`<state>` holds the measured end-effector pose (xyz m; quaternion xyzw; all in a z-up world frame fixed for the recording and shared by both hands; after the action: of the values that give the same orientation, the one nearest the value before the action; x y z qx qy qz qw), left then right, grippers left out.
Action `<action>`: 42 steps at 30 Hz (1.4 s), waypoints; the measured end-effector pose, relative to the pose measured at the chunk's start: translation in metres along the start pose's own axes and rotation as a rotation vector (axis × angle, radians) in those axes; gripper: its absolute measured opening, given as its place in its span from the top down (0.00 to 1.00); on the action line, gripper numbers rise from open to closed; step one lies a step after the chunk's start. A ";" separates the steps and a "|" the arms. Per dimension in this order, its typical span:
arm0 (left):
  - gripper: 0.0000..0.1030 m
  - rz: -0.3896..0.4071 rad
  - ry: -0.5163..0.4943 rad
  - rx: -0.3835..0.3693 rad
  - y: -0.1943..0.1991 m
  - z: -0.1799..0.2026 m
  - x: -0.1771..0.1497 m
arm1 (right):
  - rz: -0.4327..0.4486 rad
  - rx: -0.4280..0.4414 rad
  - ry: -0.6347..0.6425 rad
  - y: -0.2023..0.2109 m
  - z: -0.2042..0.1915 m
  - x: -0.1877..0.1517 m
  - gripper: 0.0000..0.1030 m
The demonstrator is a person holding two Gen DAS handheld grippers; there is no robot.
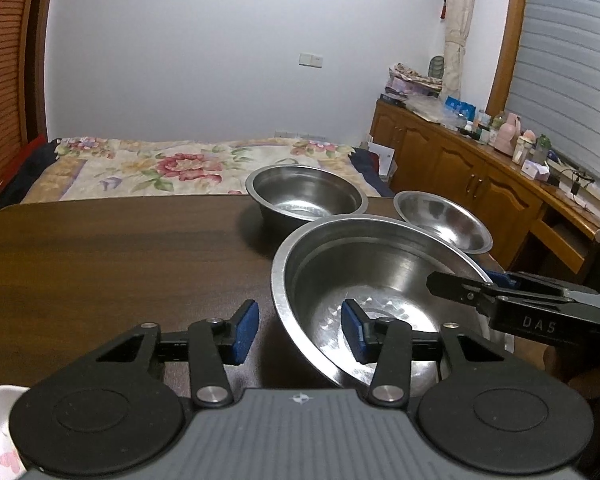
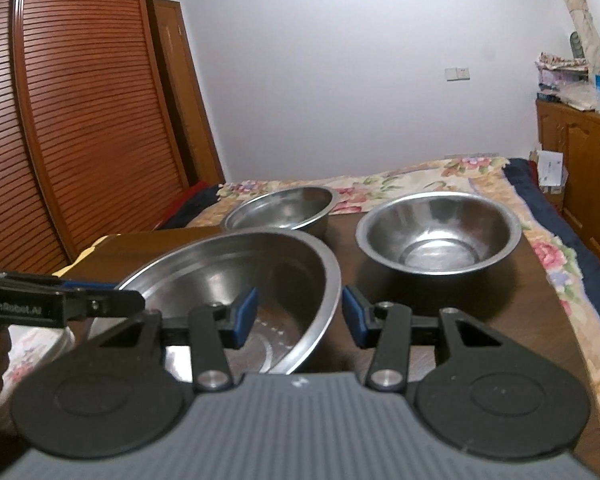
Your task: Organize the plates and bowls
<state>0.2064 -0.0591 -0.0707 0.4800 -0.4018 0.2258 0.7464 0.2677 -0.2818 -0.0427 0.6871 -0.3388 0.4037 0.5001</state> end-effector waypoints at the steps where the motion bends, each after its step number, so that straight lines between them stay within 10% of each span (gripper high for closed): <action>1: 0.58 0.000 0.003 0.000 0.000 0.000 0.000 | -0.006 0.008 -0.005 0.000 0.000 0.000 0.53; 16: 0.74 -0.006 0.016 -0.009 -0.002 -0.001 -0.001 | -0.030 0.033 -0.038 -0.005 0.001 -0.001 0.57; 42: 0.75 0.058 -0.051 -0.062 0.058 0.021 -0.012 | 0.008 -0.015 -0.049 0.051 -0.016 -0.005 0.67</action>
<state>0.1492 -0.0519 -0.0447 0.4503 -0.4414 0.2223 0.7436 0.2181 -0.2794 -0.0230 0.6918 -0.3566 0.3862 0.4951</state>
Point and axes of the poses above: each gripper's, at about its wrist camera, not at the fingertips, and y roughly against the way its jaws point, z to its right, x to its top, the point moved 3 cm from there along -y, roughly the way its jaws point, and after that the axes turned 6 degrees about -x, right-handed, at the moved point
